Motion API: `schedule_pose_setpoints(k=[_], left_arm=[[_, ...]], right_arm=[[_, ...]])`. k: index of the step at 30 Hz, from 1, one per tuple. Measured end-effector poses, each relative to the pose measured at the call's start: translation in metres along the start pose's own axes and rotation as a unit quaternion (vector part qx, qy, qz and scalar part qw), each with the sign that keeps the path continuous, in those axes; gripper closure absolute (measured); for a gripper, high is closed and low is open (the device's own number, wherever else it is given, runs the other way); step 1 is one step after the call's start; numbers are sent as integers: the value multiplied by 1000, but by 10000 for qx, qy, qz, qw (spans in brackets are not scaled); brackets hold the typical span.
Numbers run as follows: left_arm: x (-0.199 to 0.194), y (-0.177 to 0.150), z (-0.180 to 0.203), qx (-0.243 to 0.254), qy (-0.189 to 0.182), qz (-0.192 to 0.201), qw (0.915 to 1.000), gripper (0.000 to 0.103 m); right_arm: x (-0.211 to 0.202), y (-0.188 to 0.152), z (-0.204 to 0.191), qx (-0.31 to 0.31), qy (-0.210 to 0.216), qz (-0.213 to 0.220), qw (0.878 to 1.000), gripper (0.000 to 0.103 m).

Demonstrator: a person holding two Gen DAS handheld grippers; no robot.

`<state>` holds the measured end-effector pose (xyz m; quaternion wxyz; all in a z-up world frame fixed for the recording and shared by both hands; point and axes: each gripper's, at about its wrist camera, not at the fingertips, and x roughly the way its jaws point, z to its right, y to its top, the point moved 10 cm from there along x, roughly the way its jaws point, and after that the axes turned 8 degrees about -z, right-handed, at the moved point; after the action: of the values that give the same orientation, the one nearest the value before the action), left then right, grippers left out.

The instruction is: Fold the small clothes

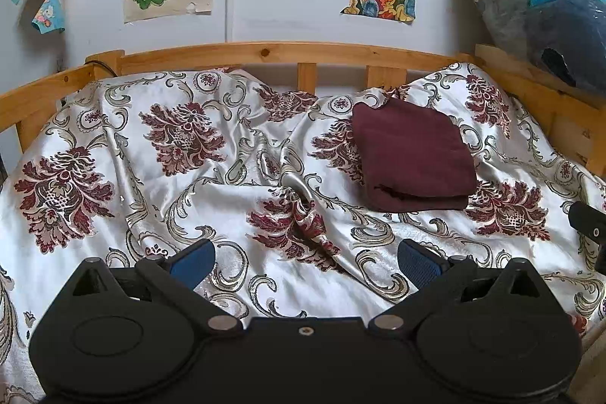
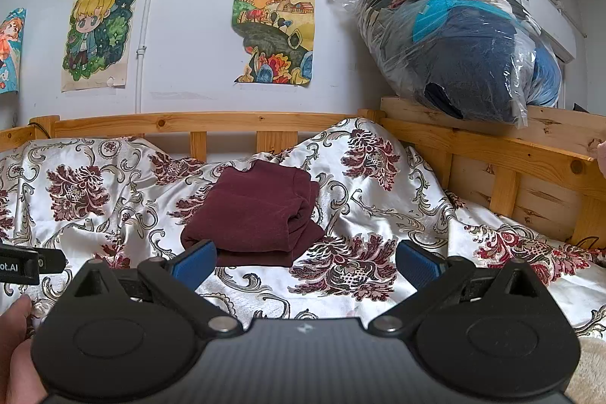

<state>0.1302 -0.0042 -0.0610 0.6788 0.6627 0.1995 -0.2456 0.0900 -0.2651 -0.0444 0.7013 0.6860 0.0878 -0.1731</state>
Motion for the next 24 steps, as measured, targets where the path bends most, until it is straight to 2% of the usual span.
schedule_pose_setpoints(k=[5,8,10,13,24], left_arm=[[1,-2,2,27,24,-24,10000,1],[6,-4,-1,63,245,-299,9992,1],[9,-7,-2,62,227,-452,9987,1],[10,-10,-6,-51,282,-501,9983,1],[12,-10,-6,27,252,-561,9981,1]], right_arm=[[0,0,0,-3,0,-1,10000,0],[0,0,0,-3,0,-3,10000,0],[0,0,0,-1,0,-5,10000,0],[0,0,0,3,0,-6,10000,0],[-2,-2,-2,-24,5,-48,10000,0]])
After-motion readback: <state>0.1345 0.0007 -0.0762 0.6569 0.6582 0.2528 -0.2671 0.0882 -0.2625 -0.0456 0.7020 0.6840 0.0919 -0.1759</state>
